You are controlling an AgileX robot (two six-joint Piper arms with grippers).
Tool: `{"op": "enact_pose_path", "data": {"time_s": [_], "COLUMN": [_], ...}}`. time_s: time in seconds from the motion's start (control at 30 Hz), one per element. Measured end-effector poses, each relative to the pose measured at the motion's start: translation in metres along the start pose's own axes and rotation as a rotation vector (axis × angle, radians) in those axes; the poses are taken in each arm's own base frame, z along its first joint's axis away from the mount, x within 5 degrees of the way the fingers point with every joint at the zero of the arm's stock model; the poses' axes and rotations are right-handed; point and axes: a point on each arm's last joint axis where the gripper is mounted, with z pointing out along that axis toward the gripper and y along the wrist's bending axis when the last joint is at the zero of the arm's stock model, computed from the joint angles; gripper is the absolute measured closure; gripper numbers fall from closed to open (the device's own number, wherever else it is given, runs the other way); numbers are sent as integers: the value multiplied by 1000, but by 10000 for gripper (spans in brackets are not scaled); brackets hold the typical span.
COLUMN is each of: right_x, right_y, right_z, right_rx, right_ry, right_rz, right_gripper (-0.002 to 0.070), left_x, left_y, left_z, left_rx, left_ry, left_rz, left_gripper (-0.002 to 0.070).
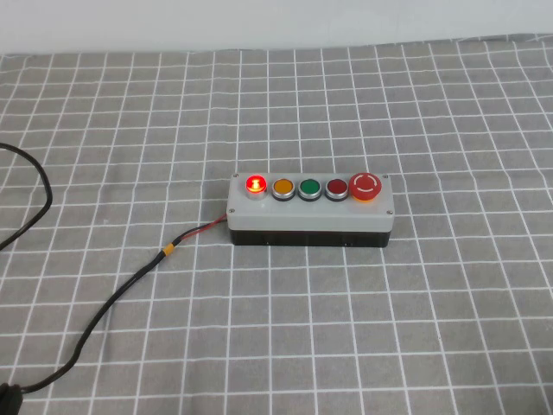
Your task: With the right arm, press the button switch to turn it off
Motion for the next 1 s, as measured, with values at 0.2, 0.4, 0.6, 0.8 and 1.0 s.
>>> {"op": "enact_pose_path", "data": {"time_s": [0.2,0.4,0.6,0.8,1.0], "right_x": [-3,-9,-11,-11,-17], "right_y": [0,1,1,1,2], "right_z": [0,0,-1,-1,-2], "right_rx": [-5,-13,-16,-16,-24], "right_ry": [-29,-101,-120,-123,-192], "right_rz": [4,4,4,4,4], "right_gripper": [692,692,692,692,692], "left_x": [0,0,0,0,0], "left_y": [0,0,0,0,0], "left_z": [0,0,0,0,0], "left_rx": [0,0,0,0,0], "left_ry": [0,0,0,0,0], "left_rz": [0,0,0,0,0], "left_gripper": [678,678,678,678,678]}}
